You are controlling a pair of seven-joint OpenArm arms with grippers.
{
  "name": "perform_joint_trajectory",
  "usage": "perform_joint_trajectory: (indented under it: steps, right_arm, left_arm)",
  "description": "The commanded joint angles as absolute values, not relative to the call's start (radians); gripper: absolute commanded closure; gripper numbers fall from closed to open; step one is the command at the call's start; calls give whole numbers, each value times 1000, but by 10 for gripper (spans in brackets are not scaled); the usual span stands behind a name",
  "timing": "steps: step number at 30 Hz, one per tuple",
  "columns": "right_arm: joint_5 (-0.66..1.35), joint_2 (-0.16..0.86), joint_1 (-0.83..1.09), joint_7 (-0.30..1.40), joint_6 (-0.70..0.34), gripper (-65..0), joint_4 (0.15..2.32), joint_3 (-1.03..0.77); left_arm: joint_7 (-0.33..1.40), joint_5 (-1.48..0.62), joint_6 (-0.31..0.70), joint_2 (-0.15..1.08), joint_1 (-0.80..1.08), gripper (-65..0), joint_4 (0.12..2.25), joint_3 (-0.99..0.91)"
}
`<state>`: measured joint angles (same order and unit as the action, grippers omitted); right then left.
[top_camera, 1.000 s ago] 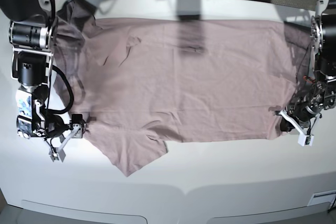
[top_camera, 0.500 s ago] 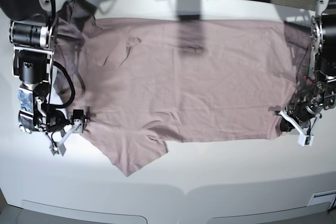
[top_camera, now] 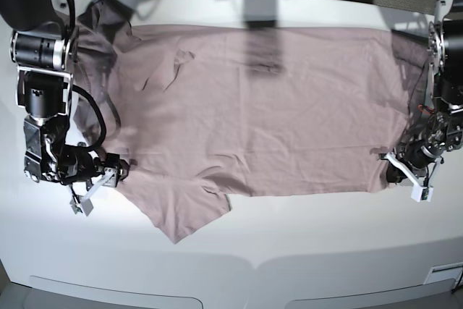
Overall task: Fold the T-shirt properly
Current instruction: 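Pinch the hem corners with both grippers and pull them outward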
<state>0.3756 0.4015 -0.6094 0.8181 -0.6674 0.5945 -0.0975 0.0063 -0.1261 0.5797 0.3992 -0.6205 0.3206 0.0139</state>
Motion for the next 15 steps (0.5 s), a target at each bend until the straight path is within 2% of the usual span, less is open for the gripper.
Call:
perform_joint_trajectory:
  steps: [1,3,6,15]
  right_arm:
    - [376,418,-629,842,-676,-298,600,-98]
    - [376,428,-629,842,-676,-206,600,-98]
    - [379,453,-630,829,-676,0,600,-98]
    - [378,505,-669,755,-673,0,600,-99]
  left_arm:
    - [-13,-140,585,414,-651,0,335,12]
    - [4,-140,584,414,-651,0,335,12]
    - [7,-140,584,414,-651,0,335,12]
    - [9,-140,584,413,-651,0,394,12]
